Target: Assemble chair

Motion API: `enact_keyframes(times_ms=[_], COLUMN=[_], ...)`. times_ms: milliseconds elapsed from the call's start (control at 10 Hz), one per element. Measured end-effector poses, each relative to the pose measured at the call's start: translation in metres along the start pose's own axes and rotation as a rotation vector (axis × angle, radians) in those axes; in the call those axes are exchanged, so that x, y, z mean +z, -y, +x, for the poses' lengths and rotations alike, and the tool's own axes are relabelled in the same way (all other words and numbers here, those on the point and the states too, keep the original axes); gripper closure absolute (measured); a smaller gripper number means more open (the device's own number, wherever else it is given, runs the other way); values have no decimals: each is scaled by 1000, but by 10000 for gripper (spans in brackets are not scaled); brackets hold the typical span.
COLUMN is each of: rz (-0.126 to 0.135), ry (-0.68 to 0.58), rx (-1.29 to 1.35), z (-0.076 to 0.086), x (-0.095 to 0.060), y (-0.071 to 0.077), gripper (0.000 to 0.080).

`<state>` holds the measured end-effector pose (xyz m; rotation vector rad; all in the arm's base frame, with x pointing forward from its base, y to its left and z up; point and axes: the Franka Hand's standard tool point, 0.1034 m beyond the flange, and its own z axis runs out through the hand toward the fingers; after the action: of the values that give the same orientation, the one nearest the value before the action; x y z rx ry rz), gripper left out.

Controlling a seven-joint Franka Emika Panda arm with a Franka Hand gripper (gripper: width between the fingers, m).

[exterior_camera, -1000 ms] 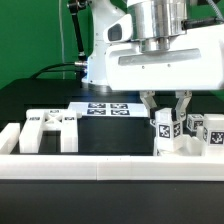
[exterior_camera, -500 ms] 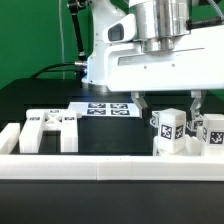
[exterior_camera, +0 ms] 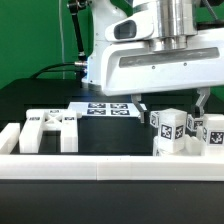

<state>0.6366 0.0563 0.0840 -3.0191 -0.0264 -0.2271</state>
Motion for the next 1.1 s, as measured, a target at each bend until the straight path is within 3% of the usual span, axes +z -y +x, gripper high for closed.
enact_keyframes(times_ms=[300, 600, 800, 900, 1100], rz=[-22, -28, -28, -28, -28], ry=[0, 1, 1, 1, 1], rx=[-213, -371, -370, -369, -351], z=[1, 1, 2, 1, 1], x=[-1, -1, -1, -1, -1], y=[2, 2, 2, 2, 2], gripper=[151, 151, 421, 511, 511])
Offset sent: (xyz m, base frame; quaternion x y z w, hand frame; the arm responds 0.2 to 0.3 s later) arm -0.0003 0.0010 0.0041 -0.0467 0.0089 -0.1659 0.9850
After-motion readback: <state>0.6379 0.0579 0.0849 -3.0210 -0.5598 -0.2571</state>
